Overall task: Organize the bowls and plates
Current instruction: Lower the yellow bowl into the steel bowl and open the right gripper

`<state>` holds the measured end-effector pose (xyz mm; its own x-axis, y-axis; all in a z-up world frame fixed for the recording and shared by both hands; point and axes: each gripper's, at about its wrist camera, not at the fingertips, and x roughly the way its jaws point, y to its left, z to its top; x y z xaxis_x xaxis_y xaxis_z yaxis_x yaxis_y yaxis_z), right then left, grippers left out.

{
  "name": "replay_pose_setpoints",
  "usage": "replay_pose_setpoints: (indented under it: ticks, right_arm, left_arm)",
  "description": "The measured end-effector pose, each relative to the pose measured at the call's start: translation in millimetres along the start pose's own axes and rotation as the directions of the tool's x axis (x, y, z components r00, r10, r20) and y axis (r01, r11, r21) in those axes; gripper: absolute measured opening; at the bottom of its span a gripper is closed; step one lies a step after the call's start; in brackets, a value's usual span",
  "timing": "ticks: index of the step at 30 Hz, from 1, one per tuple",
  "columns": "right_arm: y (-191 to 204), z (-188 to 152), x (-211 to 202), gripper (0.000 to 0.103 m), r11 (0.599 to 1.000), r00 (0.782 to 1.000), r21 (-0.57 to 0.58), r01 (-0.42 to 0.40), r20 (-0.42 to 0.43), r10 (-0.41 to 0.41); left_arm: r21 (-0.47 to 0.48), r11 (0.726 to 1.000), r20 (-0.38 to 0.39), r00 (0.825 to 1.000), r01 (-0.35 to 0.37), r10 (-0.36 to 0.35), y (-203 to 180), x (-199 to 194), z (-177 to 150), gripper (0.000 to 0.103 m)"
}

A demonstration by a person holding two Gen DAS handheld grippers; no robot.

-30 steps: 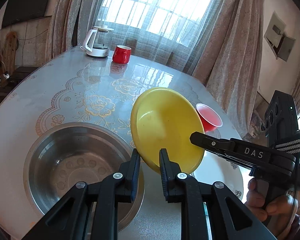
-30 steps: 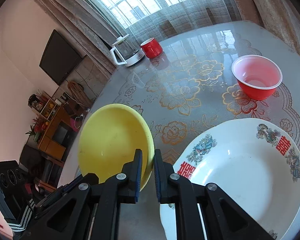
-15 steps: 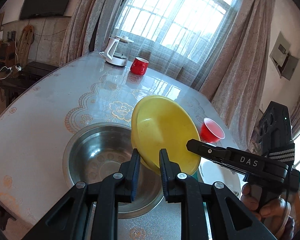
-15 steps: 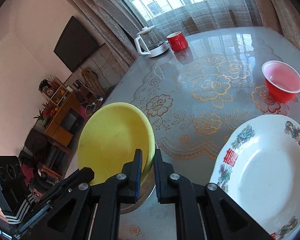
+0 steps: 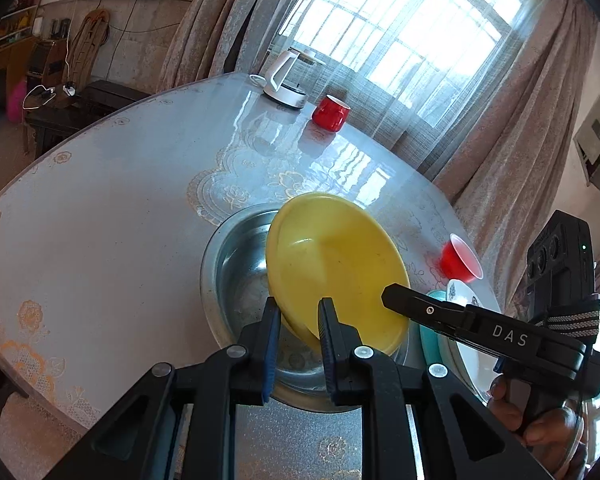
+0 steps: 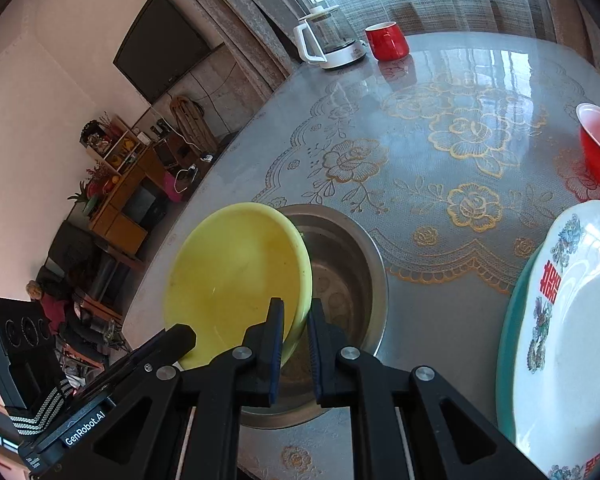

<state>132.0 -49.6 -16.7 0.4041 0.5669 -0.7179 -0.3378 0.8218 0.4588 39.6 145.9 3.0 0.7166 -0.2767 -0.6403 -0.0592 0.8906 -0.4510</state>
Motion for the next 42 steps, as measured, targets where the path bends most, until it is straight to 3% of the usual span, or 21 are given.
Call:
replay_pose_setpoints:
  ticks: [17,35,42]
  right_arm:
    - [6,-13,13,0.016,0.991,0.995,-0.096,0.089,-0.029,-0.092]
    - [24,-22,11,0.030,0.970,0.990,-0.204,0.135,-0.023,-0.142]
    - [28,-25,8,0.030,0.962,0.986,-0.219,0.162,0.004,-0.165]
  left_arm:
    - [0.070,0.991,-0.019,0.993,-0.111,0.112,-1,22,-7,0.019]
    - [0.101,0.981,0.009,0.986,-0.168,0.167,2,25,-4,0.019]
    - [0.133,0.974,0.021,0.983,-0.181,0.180,-1,27,-6,0.019]
